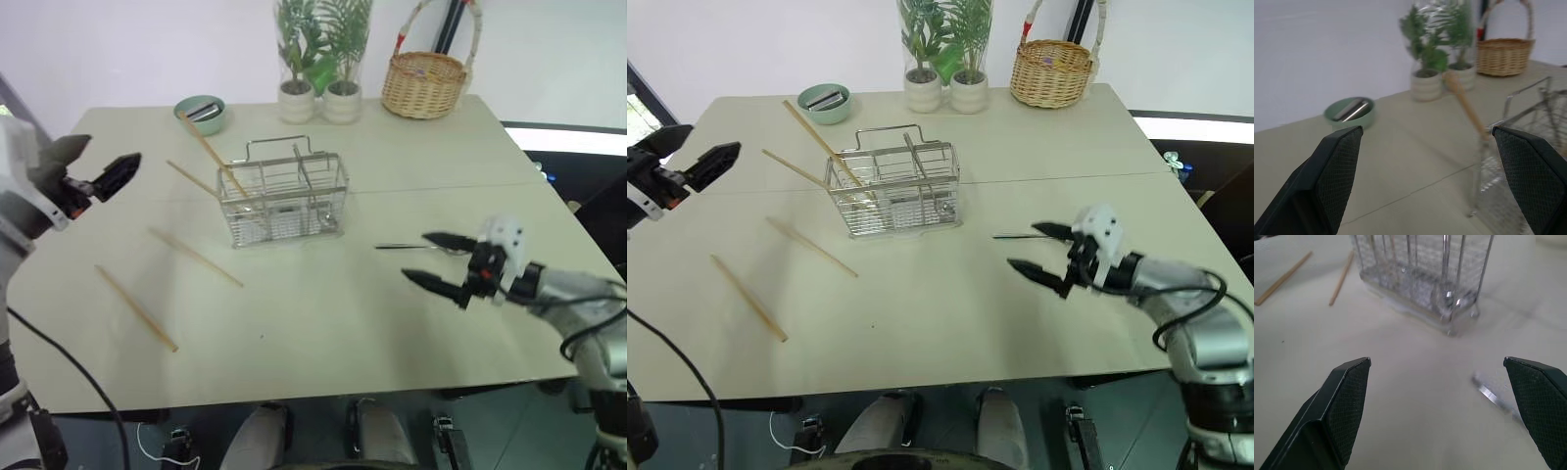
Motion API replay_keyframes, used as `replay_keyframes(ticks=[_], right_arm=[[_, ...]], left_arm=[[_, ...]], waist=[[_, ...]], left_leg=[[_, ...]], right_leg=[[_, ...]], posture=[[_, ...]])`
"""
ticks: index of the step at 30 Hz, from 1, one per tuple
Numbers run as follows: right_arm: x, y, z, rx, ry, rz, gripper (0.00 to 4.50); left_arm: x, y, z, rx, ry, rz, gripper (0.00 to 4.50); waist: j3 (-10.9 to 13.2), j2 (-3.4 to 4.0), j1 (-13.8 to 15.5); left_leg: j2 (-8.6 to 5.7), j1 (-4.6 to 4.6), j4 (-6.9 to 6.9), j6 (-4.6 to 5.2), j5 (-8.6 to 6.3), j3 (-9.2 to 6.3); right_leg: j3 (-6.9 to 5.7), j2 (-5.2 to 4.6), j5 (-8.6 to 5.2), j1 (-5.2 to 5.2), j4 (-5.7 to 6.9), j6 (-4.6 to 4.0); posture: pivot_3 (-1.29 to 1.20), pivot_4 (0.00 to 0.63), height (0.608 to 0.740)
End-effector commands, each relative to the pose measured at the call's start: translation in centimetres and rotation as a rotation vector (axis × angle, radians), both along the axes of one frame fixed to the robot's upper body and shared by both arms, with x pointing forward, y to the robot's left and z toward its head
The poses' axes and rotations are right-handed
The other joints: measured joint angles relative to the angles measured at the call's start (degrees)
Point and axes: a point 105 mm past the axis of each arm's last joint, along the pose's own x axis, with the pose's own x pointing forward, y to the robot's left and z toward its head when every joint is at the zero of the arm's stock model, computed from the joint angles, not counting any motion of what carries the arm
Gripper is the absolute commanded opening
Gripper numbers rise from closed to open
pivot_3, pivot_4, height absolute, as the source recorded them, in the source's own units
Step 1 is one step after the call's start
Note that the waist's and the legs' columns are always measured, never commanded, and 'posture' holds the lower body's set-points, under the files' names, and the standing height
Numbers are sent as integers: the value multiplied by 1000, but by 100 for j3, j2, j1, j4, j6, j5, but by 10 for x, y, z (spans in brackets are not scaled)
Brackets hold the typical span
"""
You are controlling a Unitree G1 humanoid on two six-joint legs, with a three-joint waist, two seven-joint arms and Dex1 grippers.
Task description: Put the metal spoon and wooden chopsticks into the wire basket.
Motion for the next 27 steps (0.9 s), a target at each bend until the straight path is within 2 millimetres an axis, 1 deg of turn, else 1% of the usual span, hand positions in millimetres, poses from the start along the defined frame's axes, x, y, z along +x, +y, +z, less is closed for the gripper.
replay_keyframes(ticks=[1,4,7,9,11,15,17,20,24,27], right_arm=[[6,1,13,-114,-36,108,4500],[18,-1,19,-224,-31,187,4500],[31,-7,21,-274,27,252,4500],[45,-12,21,-308,61,256,4500],[58,-15,17,-352,104,253,4500],[79,-25,0,-495,169,225,4500],[87,-25,-6,-532,184,213,4500],[91,-20,-8,-541,164,243,4500],[92,-11,-6,-499,133,274,4500],[91,-10,-7,-487,123,279,4500]], left_arm=[[-18,-37,4,104,19,-204,4476],[-33,-69,-3,144,77,-397,4476],[-43,-98,-13,182,124,-557,4476],[-47,-111,-21,221,151,-640,4476],[-47,-118,-26,248,168,-686,4476],[-45,-126,-26,277,167,-741,4476],[-44,-127,-24,288,159,-744,4476],[-38,-120,-20,285,143,-696,4476],[-29,-101,-16,265,131,-586,4476],[-27,-94,-16,256,133,-550,4476]], waist=[[0,0,-4],[5,7,-13],[5,5,-12],[7,6,-15],[8,8,-30],[8,7,-84],[9,6,-138],[10,7,-156],[10,8,-178],[10,8,-171]], left_leg=[[0,1,-5,0,0,1],[0,0,-7,0,0,14],[1,2,-6,0,0,18],[3,3,-6,0,0,20],[4,3,-5,0,1,25],[8,5,-9,-3,2,27],[8,4,-14,-20,12,26],[8,1,-25,-42,25,24],[8,3,-29,-45,27,21],[9,4,-29,-45,26,20]], right_leg=[[0,0,0,-1,-1,0],[3,-3,0,-2,-7,-1],[5,-2,0,-1,-7,-3],[4,0,3,-1,-7,-7],[5,1,6,-2,-6,-12],[5,8,9,-4,-5,-13],[5,8,19,-7,-3,3],[6,6,20,-16,-3,4],[7,7,21,-19,1,4],[8,8,21,-20,3,4]], posture=[[0,150,710],[0,150,710],[0,150,710],[0,150,710],[0,150,710],[0,150,710],[0,150,710],[0,150,710],[0,150,710],[0,150,710]])
